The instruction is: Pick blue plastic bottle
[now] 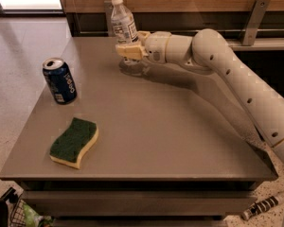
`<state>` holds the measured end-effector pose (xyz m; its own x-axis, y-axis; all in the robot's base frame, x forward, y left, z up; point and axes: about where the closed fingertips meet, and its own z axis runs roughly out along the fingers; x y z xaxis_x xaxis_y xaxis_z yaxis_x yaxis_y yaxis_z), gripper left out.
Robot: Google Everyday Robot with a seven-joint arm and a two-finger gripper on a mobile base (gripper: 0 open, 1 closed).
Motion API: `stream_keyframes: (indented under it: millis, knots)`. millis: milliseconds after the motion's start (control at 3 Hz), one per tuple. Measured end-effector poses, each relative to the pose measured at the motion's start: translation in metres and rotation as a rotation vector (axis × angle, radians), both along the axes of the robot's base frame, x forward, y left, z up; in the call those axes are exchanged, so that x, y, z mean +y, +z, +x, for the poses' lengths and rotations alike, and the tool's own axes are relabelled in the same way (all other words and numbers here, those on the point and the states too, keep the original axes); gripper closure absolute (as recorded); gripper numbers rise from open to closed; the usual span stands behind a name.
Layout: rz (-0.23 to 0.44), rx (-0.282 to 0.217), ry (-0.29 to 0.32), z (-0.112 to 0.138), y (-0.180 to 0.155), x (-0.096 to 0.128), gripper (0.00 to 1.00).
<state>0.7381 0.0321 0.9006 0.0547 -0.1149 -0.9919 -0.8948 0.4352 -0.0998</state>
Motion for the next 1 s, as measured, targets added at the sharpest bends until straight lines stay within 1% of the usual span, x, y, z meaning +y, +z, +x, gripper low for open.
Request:
stream_keyframes:
  millis: [333, 667, 1000]
  knots:
    - [0.008, -0.020, 0.029, 0.001, -0.006, -0.004, 1.00]
    - [-0.023, -0.072, 0.038, -0.012, -0.008, -0.019, 1.00]
    - [-0.030, -0.111, 0.051, -0.020, -0.010, -0.026, 1.00]
